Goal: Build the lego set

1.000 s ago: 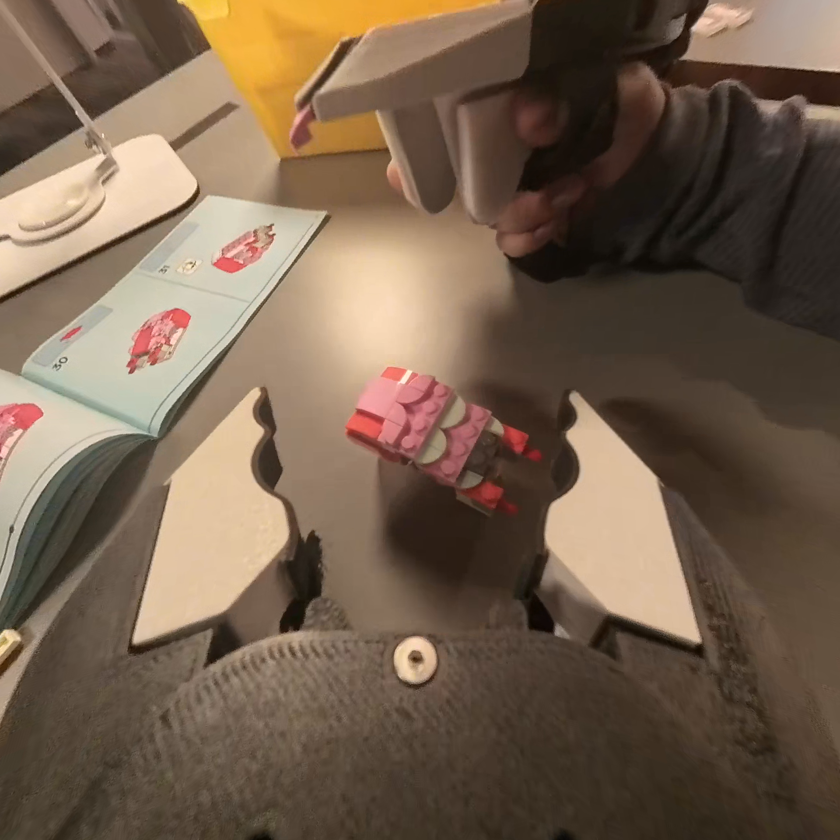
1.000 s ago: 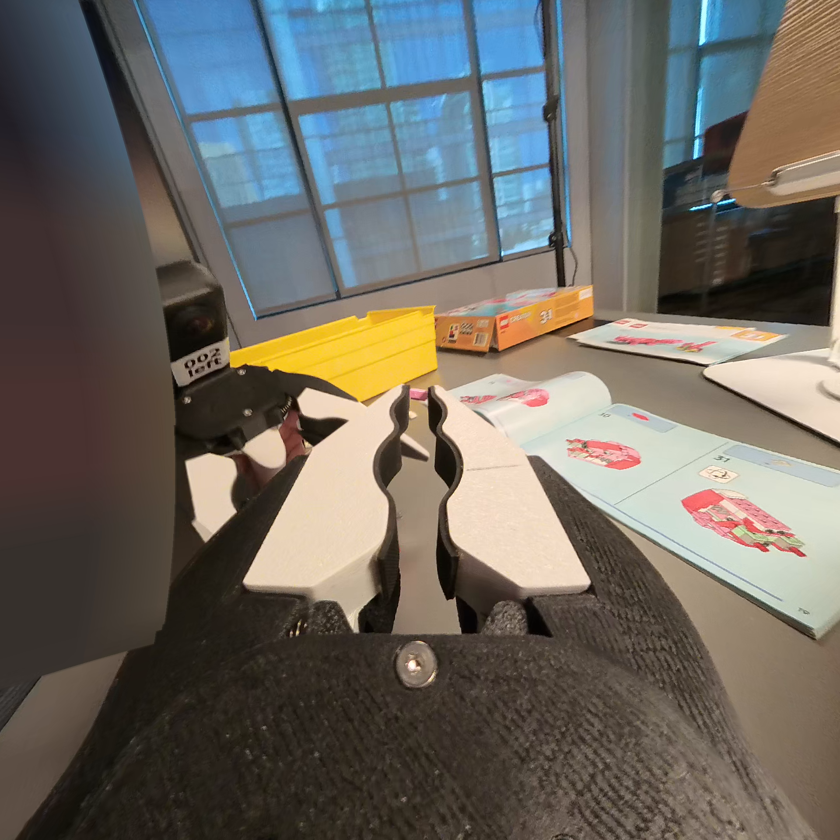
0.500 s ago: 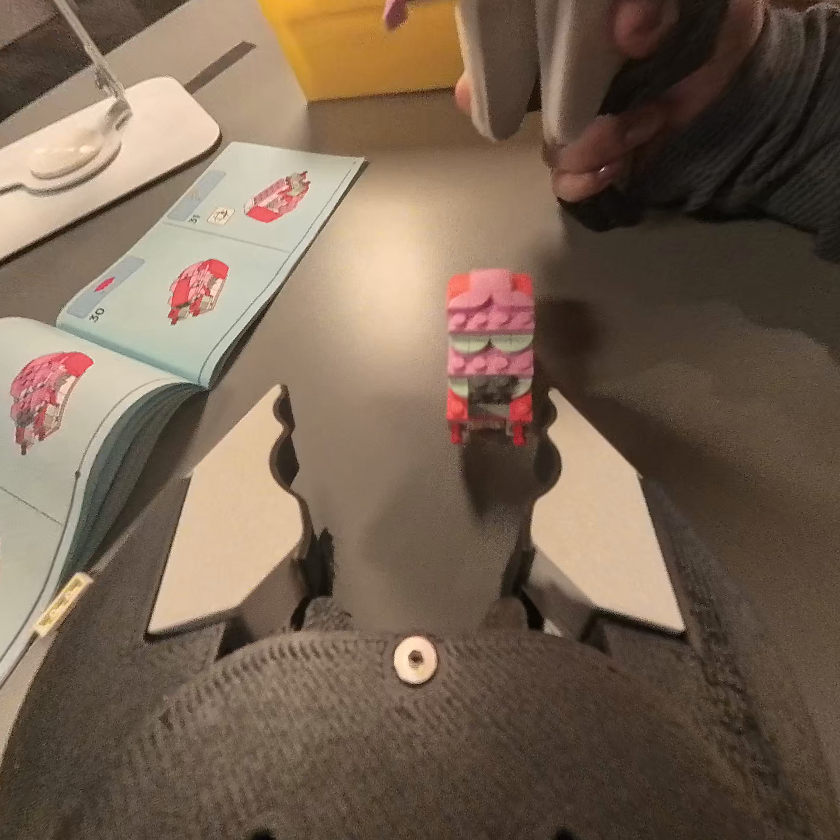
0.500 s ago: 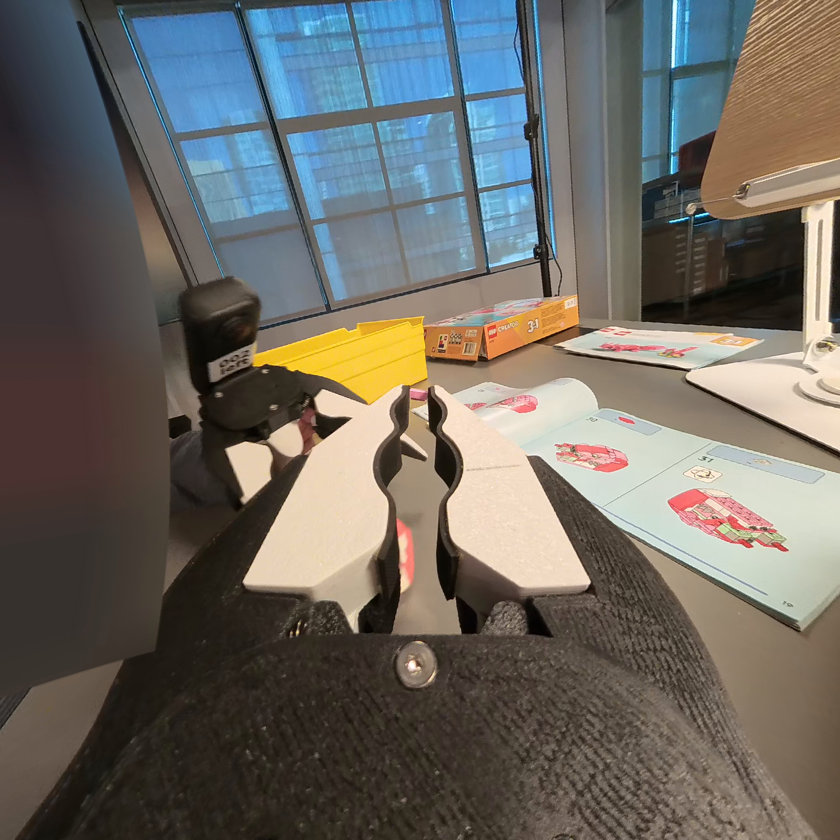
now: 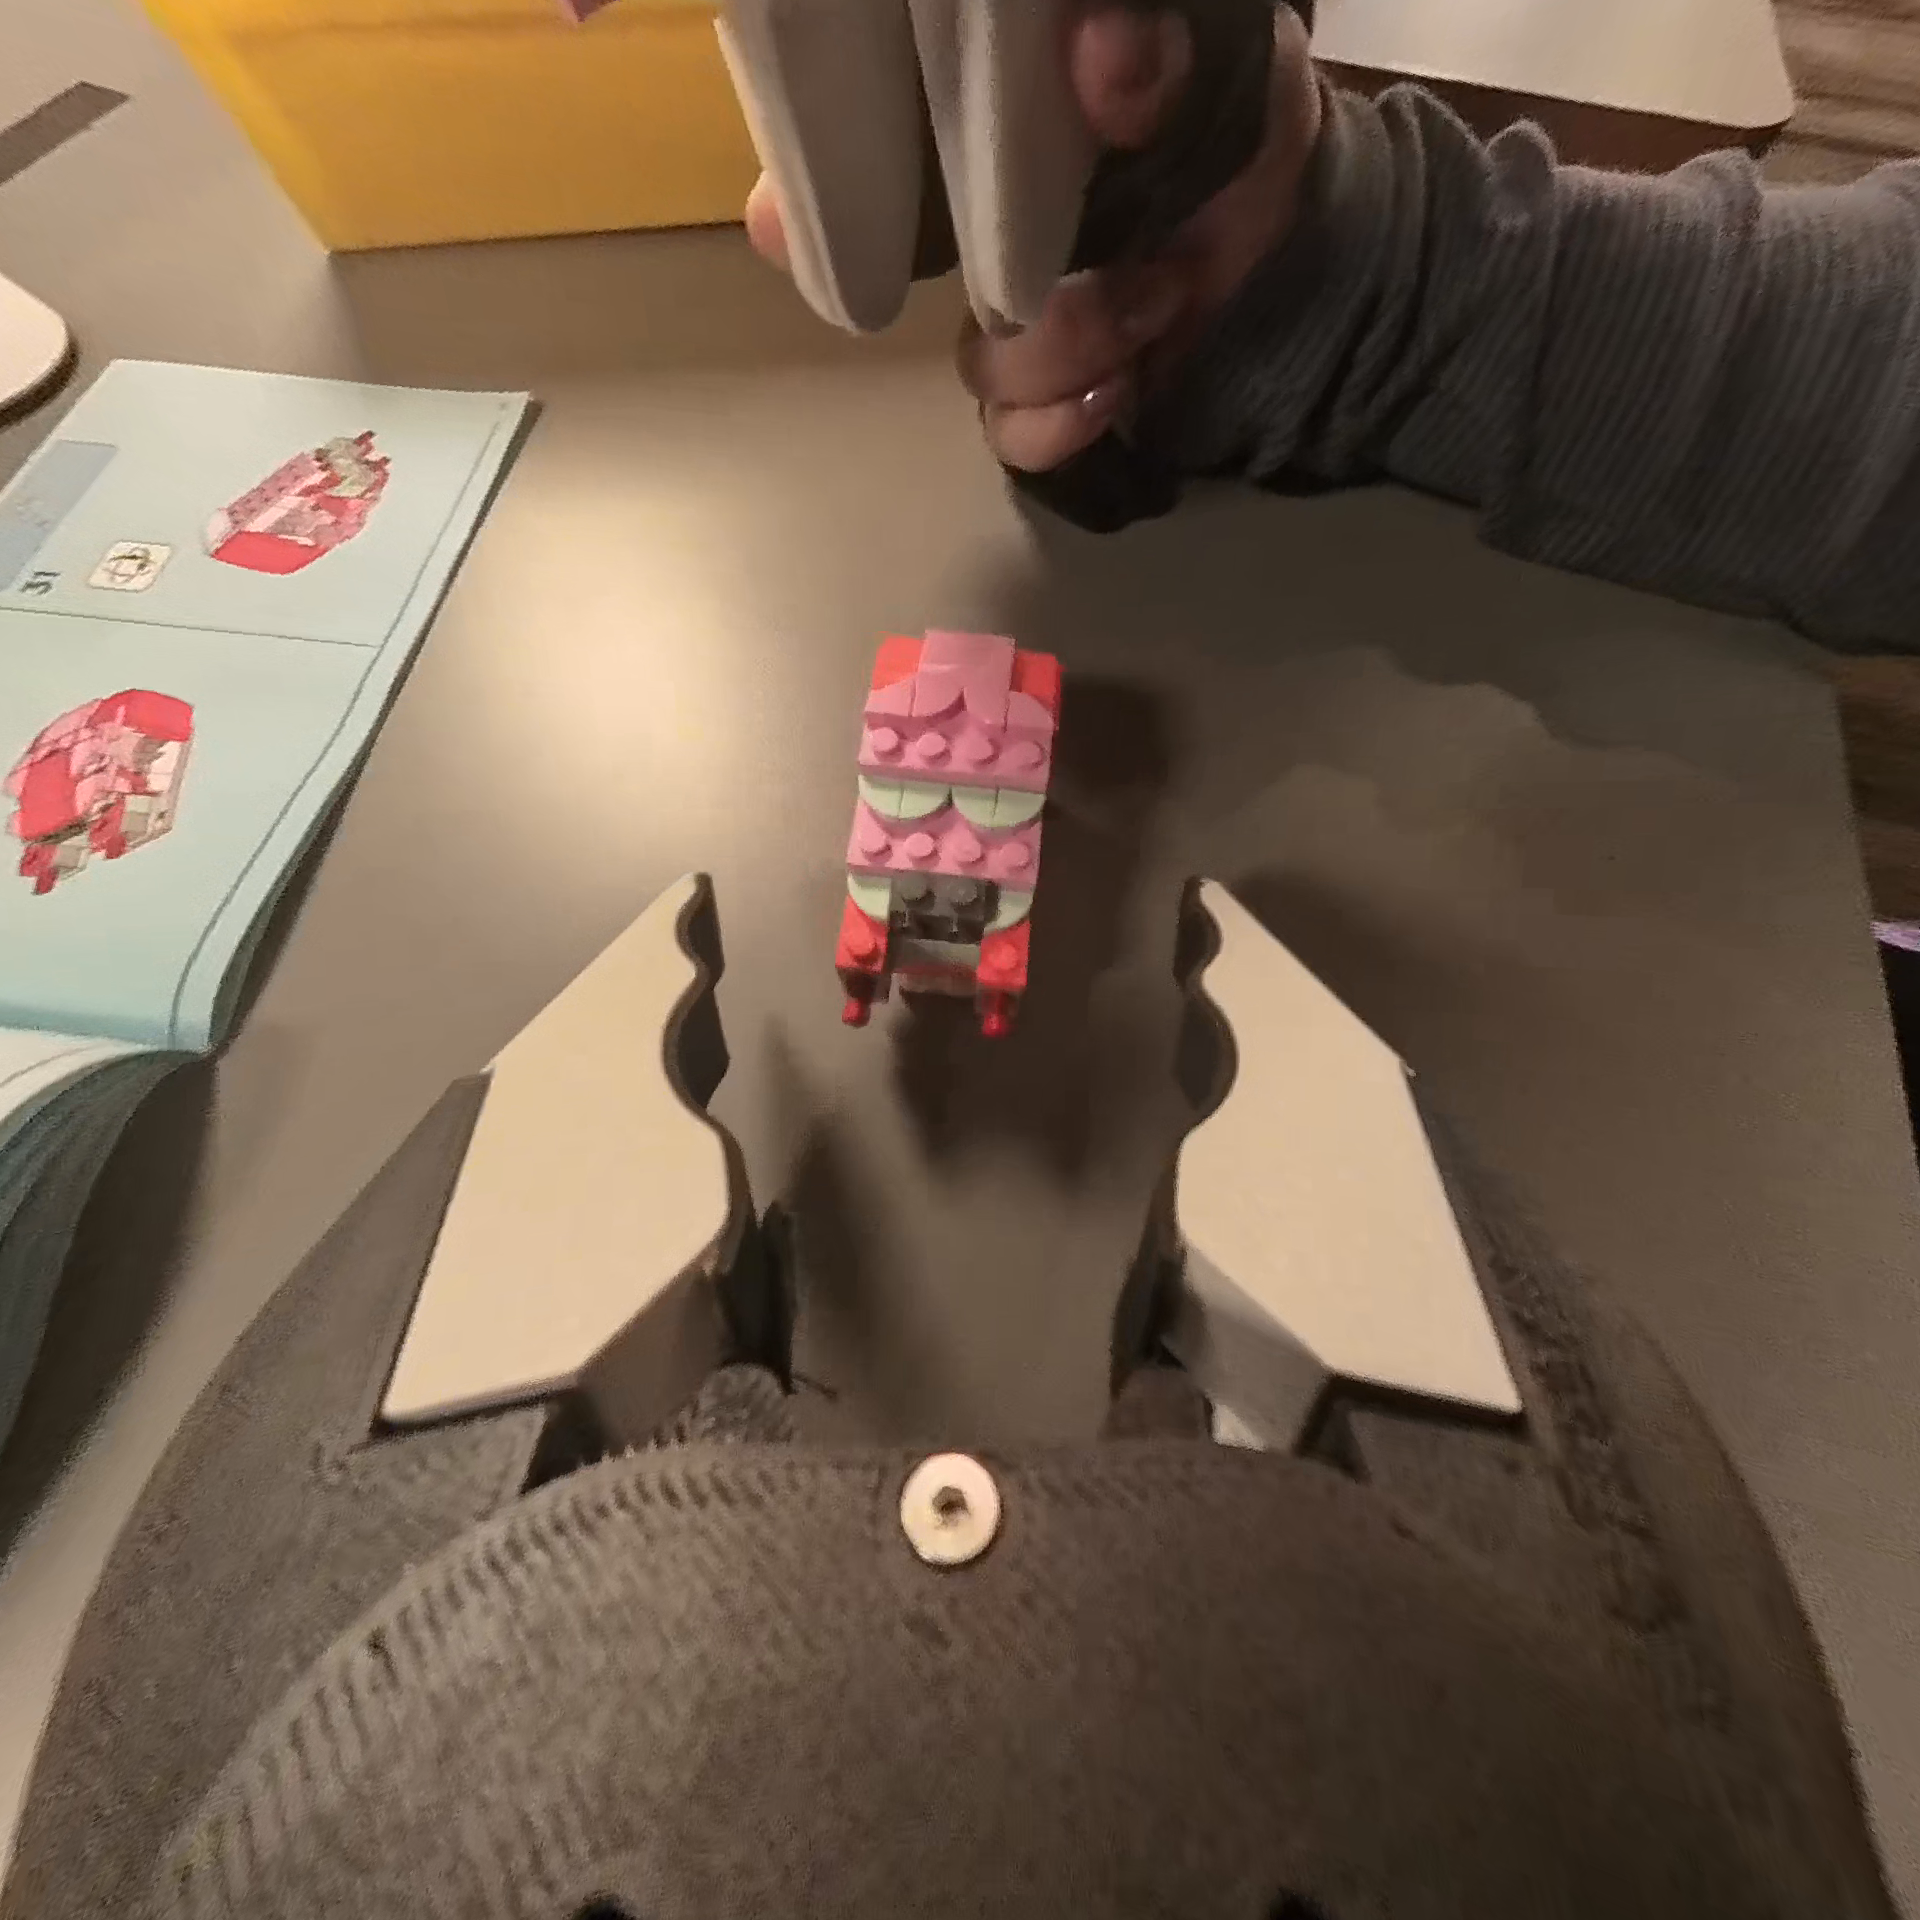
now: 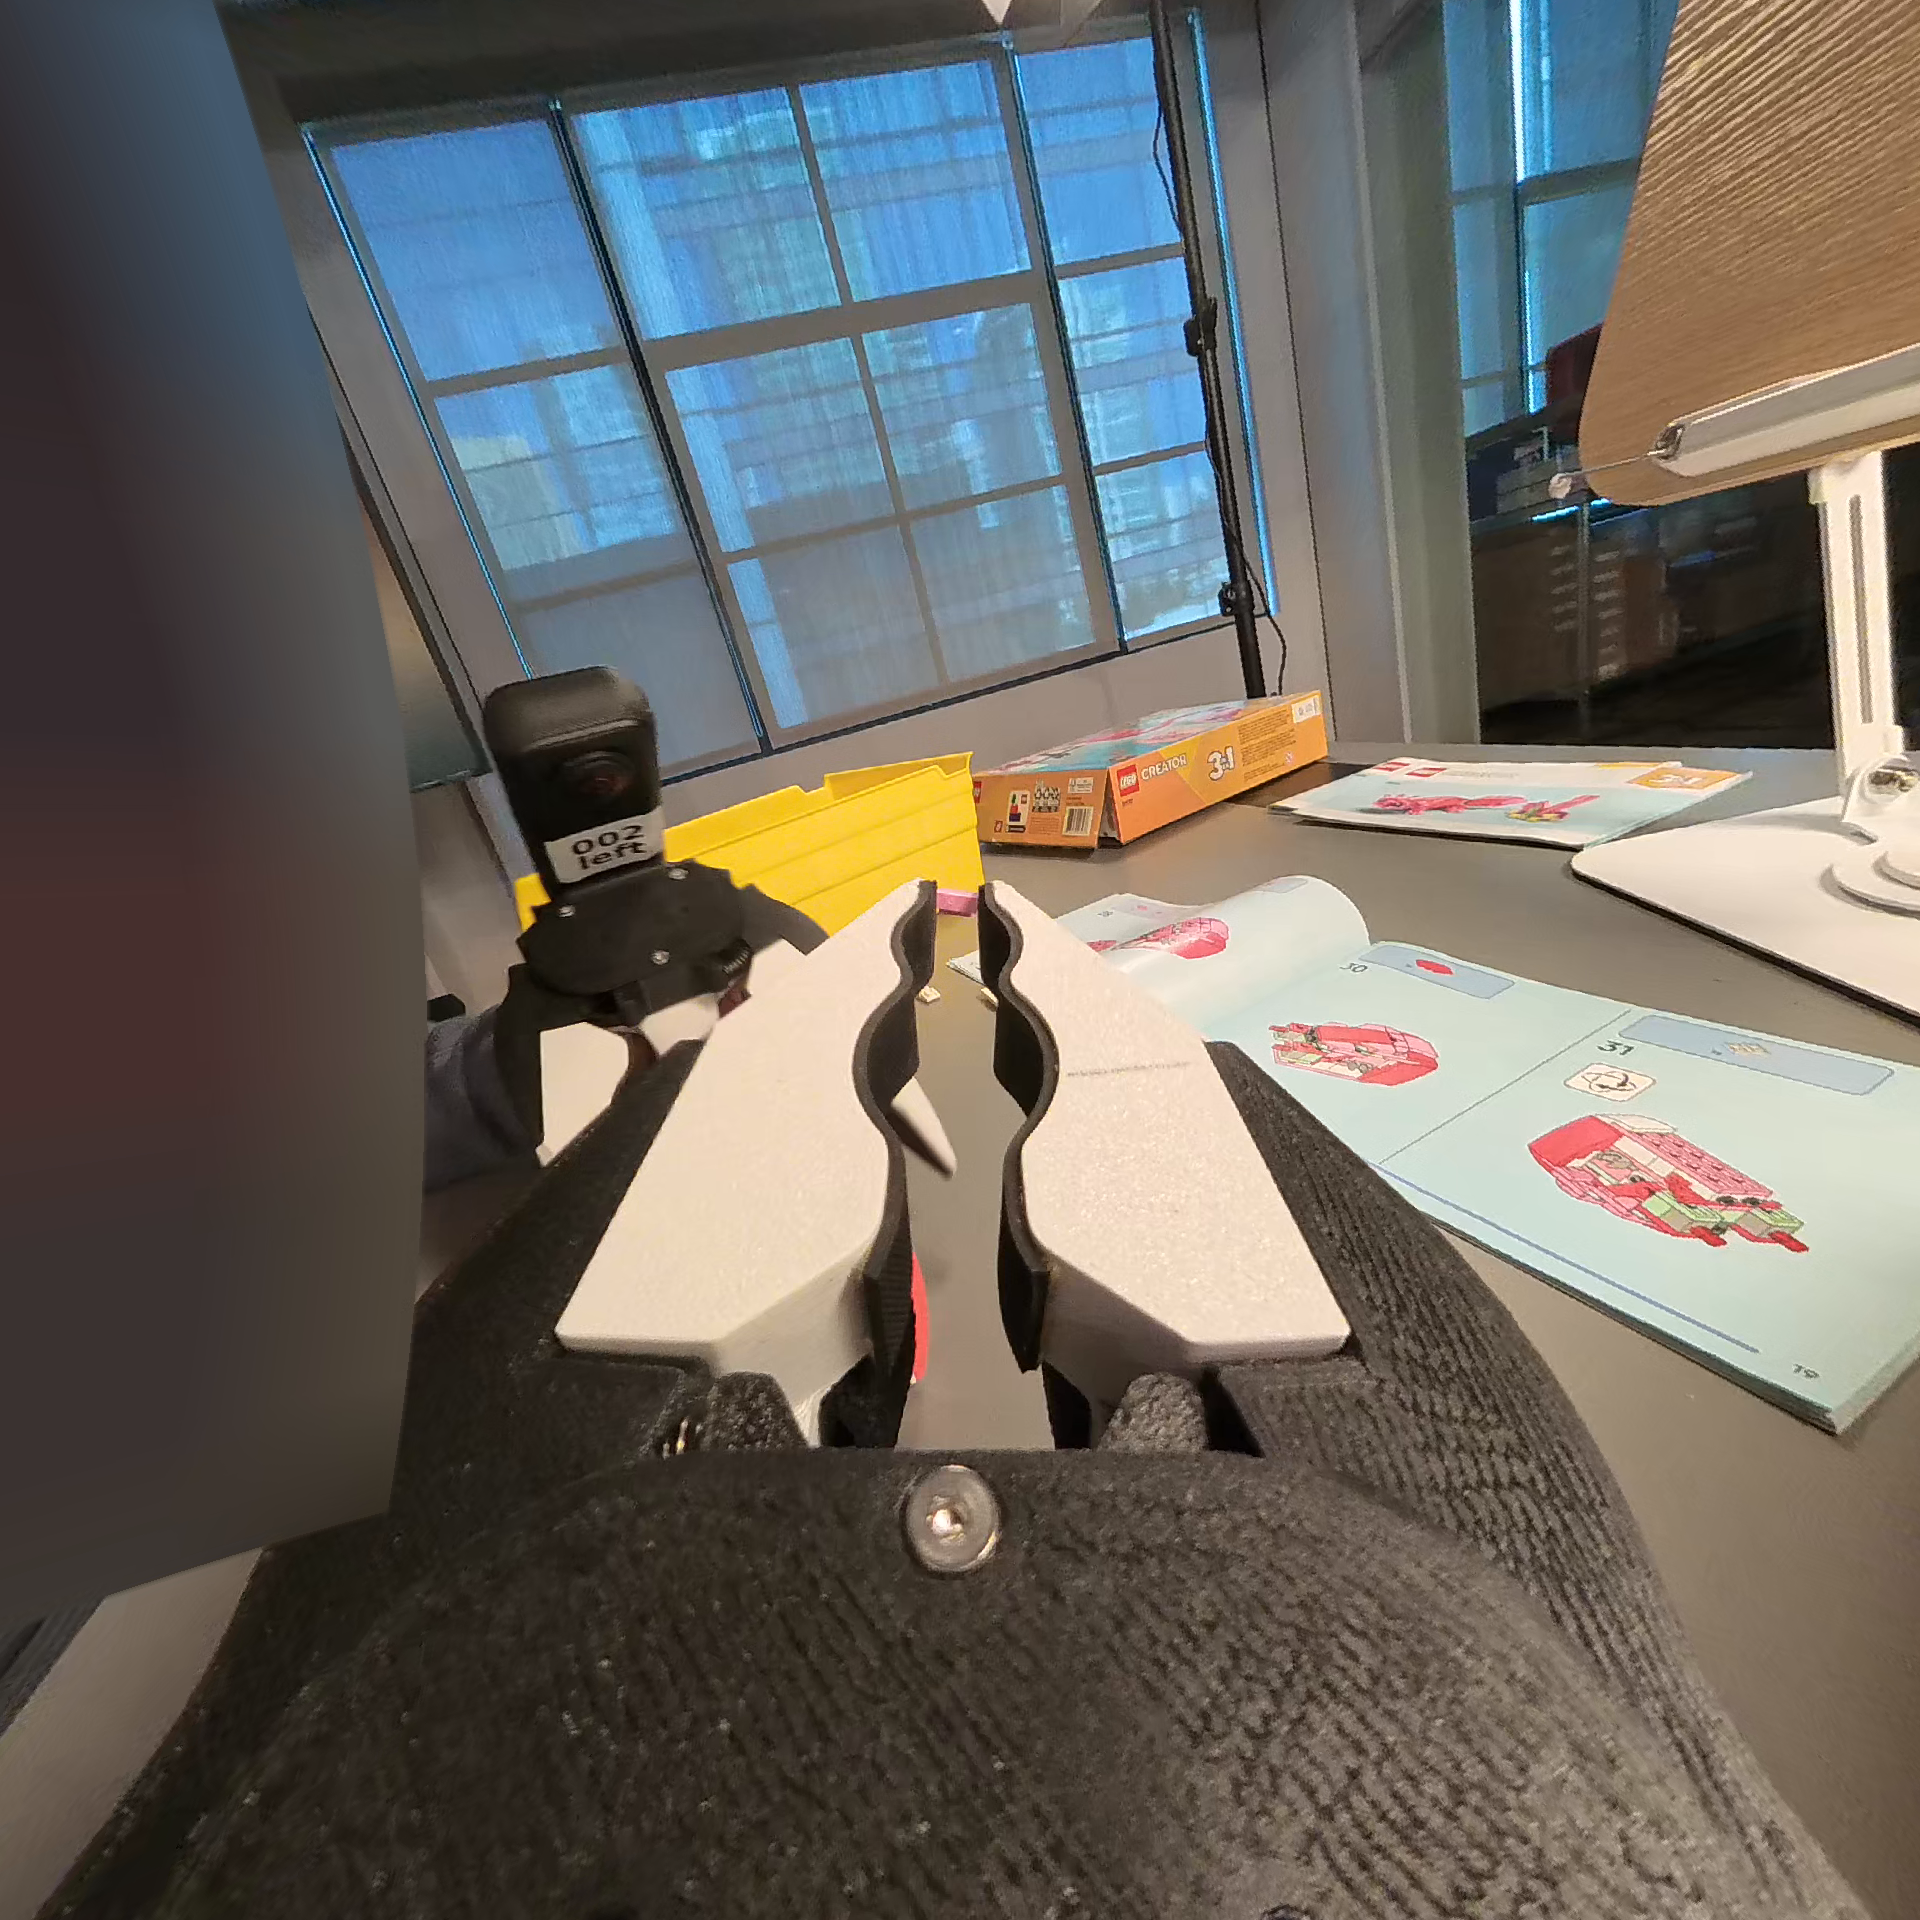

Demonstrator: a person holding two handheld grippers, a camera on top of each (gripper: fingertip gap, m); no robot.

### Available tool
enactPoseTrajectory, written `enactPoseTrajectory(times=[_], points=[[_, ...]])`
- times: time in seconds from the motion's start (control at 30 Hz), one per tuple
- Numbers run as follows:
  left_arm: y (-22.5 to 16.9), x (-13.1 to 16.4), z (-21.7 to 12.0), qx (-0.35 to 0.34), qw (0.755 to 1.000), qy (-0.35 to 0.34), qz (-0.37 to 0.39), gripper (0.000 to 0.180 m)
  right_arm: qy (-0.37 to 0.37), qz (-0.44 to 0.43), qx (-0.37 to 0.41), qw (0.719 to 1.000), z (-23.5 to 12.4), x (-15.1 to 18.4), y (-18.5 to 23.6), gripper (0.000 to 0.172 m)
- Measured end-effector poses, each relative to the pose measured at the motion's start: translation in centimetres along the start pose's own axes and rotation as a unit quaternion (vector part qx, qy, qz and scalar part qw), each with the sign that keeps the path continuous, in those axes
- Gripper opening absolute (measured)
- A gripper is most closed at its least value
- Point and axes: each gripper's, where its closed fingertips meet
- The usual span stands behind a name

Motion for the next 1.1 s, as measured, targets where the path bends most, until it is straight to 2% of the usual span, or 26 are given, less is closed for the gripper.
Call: enactPoseTrajectory(times=[0.17,0.23,0.37,0.63,0.77,0.87,1.0,1.1], points=[[-0.6,0.9,1.3,0.027,0.997,0.054,0.051,0.083,-0.001,0.005,-0.002,1.0,0.0,0.0,-0.1,0.006],[-0.6,0.6,1.5,0.012,0.994,0.054,0.098,0.071,0.005,0.0,0.0,1.0,0.1,0.1,0.0,0.006],[-0.2,0.0,1.1,-0.038,0.989,0.033,0.141,0.067,0.018,-0.021,-0.001,1.0,0.4,0.6,0.4,0.006],[0.5,0.8,1.0,-0.021,0.995,0.052,0.079,0.058,0.029,-0.027,-0.001,0.999,0.6,0.9,0.5,0.006],[0.3,1.2,1.0,0.0,0.997,0.06,0.053,0.038,0.03,-0.031,0.002,0.999,0.6,0.9,0.5,0.006],[0.3,1.2,1.0,-0.004,0.996,0.06,0.058,0.037,0.036,-0.056,0.015,0.998,0.6,1.0,0.4,0.006],[0.3,1.3,0.9,-0.001,0.997,0.06,0.056,0.037,0.089,-0.091,0.058,0.99,0.3,1.8,-0.6,0.005],[0.2,1.4,0.8,0.004,0.997,0.061,0.053,0.037,0.164,-0.092,0.076,0.979,-0.3,3.6,-1.4,0.006]])
Point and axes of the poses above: each gripper's, where its closed fingertips meet, z out along the fingers, x out of its underside, y = z × x across the jaws, and after that the axes turned 9 degrees about x, right-handed
